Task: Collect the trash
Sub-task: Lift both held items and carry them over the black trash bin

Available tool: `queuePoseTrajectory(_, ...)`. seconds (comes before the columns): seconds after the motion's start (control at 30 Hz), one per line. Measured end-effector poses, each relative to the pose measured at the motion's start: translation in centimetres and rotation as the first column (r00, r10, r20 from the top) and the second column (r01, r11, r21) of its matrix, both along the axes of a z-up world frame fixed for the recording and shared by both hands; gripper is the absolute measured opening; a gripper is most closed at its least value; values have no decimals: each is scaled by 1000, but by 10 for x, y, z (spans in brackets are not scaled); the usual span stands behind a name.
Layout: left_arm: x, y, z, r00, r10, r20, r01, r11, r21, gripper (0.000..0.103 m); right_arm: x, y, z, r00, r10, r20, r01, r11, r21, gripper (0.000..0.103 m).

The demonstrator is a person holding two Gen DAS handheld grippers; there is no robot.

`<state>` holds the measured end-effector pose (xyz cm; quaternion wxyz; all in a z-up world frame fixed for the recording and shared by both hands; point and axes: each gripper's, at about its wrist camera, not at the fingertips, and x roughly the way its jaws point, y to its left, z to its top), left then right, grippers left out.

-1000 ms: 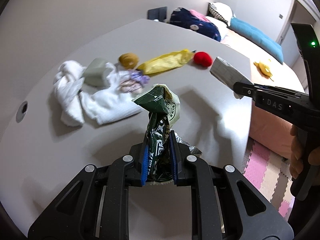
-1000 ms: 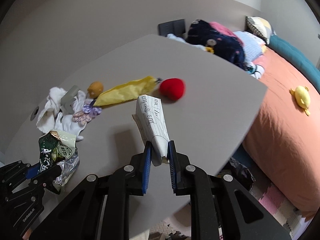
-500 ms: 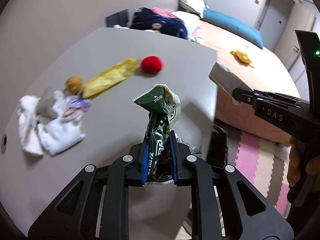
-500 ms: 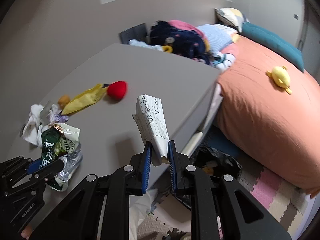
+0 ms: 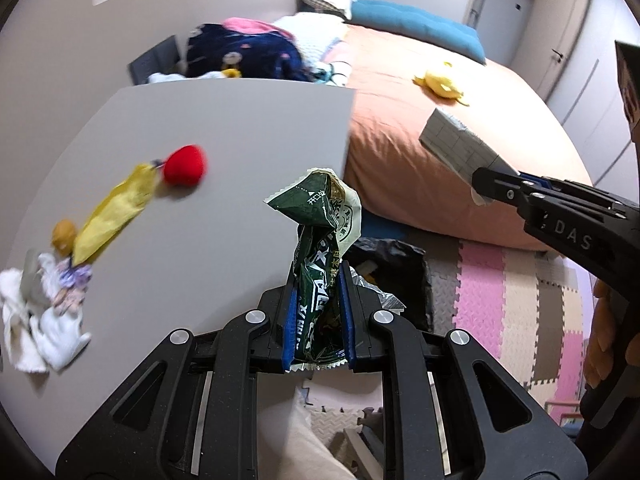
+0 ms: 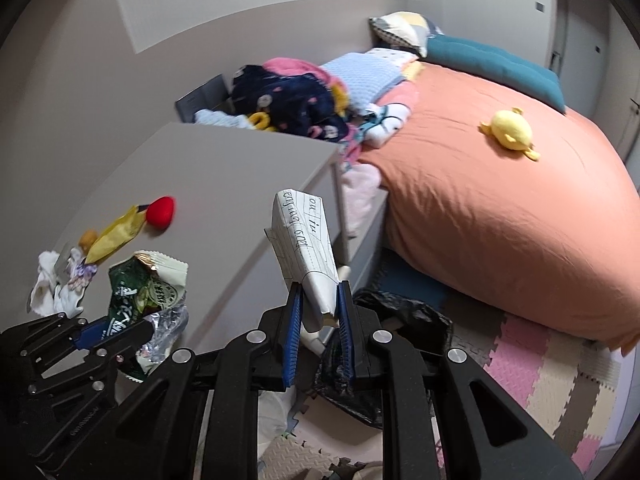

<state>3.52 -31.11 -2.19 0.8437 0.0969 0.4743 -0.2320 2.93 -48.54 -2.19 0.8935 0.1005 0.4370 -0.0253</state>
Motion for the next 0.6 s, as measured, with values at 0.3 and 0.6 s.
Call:
queuePoseTrajectory(0.3, 7, -57, -15, 994, -101, -34, 102, 994, 28, 17, -6, -55, -4, 994, -108, -12, 108, 994, 16, 19)
queuePoseTrajectory(0.6, 12, -99, -24, 983, -174, -60, 177, 983, 50, 17, -2, -96, -12, 984, -174, -27, 175, 984, 32, 19)
